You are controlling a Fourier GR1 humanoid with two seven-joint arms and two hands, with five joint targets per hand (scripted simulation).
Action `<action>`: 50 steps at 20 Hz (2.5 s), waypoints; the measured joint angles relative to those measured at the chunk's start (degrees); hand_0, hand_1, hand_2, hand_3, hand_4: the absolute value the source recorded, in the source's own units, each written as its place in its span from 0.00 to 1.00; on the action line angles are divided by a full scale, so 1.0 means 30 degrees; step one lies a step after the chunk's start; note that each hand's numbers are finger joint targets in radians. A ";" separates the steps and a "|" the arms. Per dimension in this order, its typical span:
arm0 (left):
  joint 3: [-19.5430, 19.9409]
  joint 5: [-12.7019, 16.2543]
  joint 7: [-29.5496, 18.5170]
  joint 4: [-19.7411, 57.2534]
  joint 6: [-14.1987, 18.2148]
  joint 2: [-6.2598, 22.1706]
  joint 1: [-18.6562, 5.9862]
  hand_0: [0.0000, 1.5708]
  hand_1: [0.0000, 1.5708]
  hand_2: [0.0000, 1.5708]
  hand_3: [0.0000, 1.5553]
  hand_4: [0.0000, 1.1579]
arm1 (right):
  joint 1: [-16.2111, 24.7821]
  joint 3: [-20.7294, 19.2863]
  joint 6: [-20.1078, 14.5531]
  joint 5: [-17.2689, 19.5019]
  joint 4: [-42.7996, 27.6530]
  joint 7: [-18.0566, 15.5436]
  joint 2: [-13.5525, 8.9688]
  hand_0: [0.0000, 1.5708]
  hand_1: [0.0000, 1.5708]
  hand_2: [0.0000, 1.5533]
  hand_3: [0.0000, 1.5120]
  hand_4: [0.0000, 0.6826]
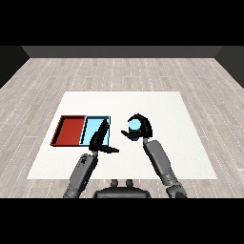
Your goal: Pick the blue can and put it in the blue box
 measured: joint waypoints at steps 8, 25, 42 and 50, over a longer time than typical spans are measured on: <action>-0.1066 0.0032 -0.0703 0.2469 0.1283 -0.0003 -0.1914 0.00 0.00 0.00 0.00 0.00 | -0.0672 0.1004 -0.0302 -0.0299 0.0615 -0.0518 0.0005 0.91 0.91 0.94 0.94 0.92; -0.3320 0.1937 -0.1909 0.5131 0.3129 -0.0004 -0.3723 0.00 0.00 0.00 0.00 0.00 | -0.0695 0.2748 -0.0992 -0.0120 -0.0888 0.0570 0.0005 0.91 0.91 0.94 0.94 0.91; -0.3524 0.2217 -0.2548 0.5831 0.2866 -0.0005 -0.4348 0.00 0.00 0.00 0.00 0.00 | -0.0807 0.5266 -0.2158 -0.1449 0.0219 -0.0934 0.0005 0.94 0.94 0.94 0.92 0.79; -0.4631 0.2385 -0.1942 0.6742 0.4954 0.0297 -0.5493 0.00 0.00 0.00 0.00 0.00 | -0.1031 0.5797 -0.2378 -0.2133 0.0167 -0.1101 -0.0230 0.95 0.95 0.94 0.93 0.84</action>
